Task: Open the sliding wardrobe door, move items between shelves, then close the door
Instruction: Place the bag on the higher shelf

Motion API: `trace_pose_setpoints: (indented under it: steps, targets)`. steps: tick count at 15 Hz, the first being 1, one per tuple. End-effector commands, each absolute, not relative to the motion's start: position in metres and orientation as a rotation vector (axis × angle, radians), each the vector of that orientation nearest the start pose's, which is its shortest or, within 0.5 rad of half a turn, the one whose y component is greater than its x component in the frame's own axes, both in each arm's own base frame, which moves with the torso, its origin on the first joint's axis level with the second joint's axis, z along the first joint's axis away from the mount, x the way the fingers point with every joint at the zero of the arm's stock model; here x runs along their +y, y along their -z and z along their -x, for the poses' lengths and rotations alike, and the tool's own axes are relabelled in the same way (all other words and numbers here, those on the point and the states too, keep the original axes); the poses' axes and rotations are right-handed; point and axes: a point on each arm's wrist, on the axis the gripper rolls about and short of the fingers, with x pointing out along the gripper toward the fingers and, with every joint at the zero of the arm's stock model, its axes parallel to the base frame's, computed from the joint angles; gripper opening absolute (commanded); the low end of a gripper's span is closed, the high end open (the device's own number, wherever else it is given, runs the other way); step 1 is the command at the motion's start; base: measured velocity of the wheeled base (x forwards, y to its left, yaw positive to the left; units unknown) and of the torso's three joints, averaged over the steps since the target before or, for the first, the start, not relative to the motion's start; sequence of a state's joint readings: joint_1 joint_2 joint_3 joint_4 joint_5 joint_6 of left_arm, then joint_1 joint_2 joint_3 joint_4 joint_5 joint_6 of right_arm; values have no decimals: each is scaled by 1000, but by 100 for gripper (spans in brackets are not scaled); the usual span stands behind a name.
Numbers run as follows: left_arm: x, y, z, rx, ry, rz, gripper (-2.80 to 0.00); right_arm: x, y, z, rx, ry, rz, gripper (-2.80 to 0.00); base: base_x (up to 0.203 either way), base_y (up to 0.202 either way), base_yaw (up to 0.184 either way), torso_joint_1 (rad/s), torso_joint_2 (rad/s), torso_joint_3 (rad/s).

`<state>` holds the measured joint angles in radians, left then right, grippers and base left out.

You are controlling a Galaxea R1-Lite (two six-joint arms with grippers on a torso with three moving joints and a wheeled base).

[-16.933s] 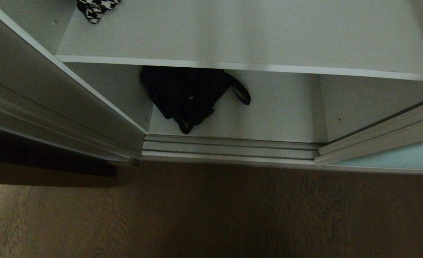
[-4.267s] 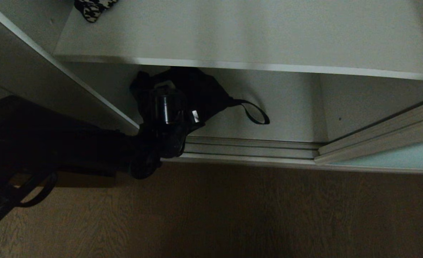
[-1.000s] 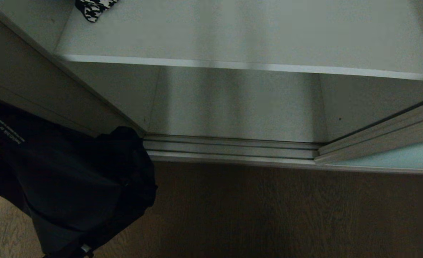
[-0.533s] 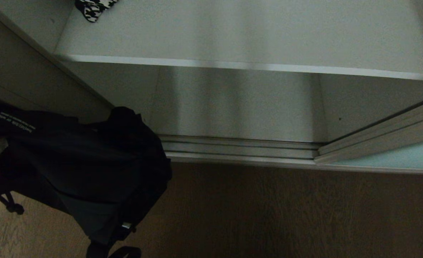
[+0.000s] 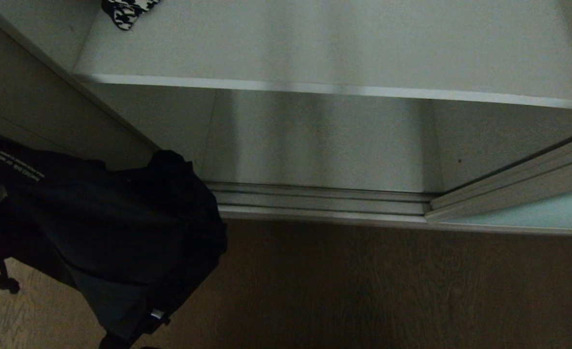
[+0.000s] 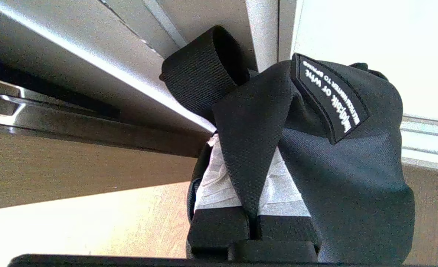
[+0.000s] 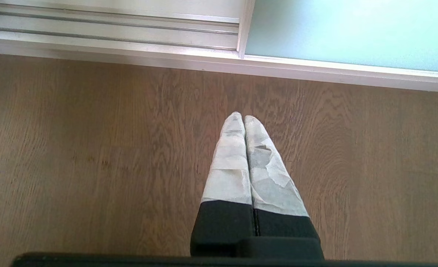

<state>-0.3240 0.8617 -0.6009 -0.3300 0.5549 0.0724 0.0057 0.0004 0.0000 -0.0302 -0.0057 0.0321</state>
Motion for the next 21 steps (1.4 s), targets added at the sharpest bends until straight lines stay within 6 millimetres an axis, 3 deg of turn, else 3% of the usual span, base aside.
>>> trace_pose_setpoints:
  steps: [1,12,21]
  targets:
    - [-17,-262,-89,-55,-237,-42,-280,0,-79,23,-32,-1,-32,-280,0,0,0,0,0,0]
    - [-18,-257,-91,-42,-236,-42,-280,0,-79,23,-32,-1,-32,-280,0,0,0,0,0,0]
    - [-17,-252,-89,-24,-232,-48,-280,0,-79,23,-32,-1,-32,-280,0,0,0,4,3,177]
